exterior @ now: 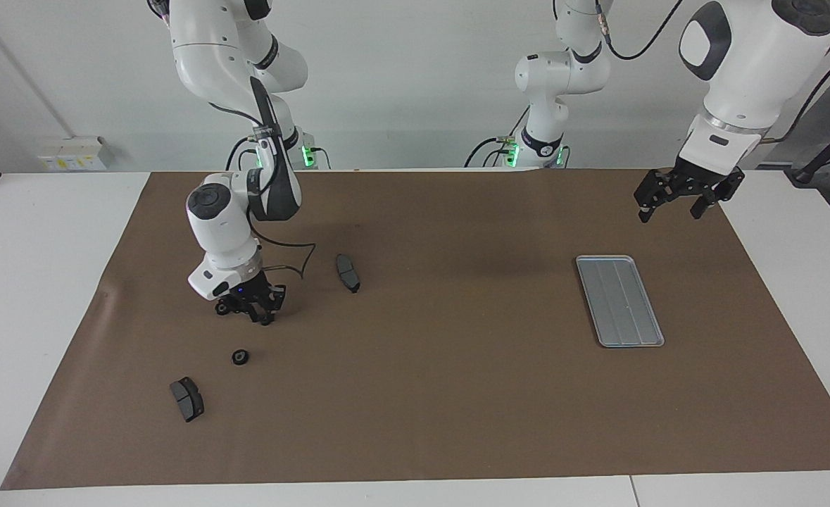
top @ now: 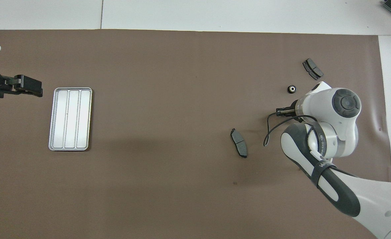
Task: Pick bearing gear from pile to tray
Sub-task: 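Reach the right gripper down and grasp a black bearing ring, then carry the bearing to the mat's middle and open the right gripper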
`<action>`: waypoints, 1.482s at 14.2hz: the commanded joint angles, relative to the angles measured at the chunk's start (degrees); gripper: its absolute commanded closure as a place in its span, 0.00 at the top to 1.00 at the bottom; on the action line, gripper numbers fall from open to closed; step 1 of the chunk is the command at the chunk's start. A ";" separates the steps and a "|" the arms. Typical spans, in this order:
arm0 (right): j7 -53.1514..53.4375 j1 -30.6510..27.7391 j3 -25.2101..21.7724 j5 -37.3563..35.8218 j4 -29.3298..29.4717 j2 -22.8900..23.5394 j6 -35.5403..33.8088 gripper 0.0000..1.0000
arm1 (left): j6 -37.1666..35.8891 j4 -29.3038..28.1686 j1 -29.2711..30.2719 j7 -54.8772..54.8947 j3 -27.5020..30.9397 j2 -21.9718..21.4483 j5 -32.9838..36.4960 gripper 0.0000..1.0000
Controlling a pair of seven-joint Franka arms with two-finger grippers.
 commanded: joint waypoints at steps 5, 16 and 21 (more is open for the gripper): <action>-0.96 -0.47 0.57 1.11 0.96 0.41 -0.32 0.00 | 0.53 -2.11 -0.12 0.27 0.29 -1.82 -0.50 1.00; 28.28 5.05 10.50 1.20 14.41 -2.58 -13.80 0.00 | 0.53 -2.11 -0.12 0.27 0.29 -1.82 -0.50 1.00; 44.10 15.34 10.51 1.11 14.68 1.98 -2.11 0.00 | 0.53 -2.11 -0.12 0.27 0.29 -1.82 -0.50 1.00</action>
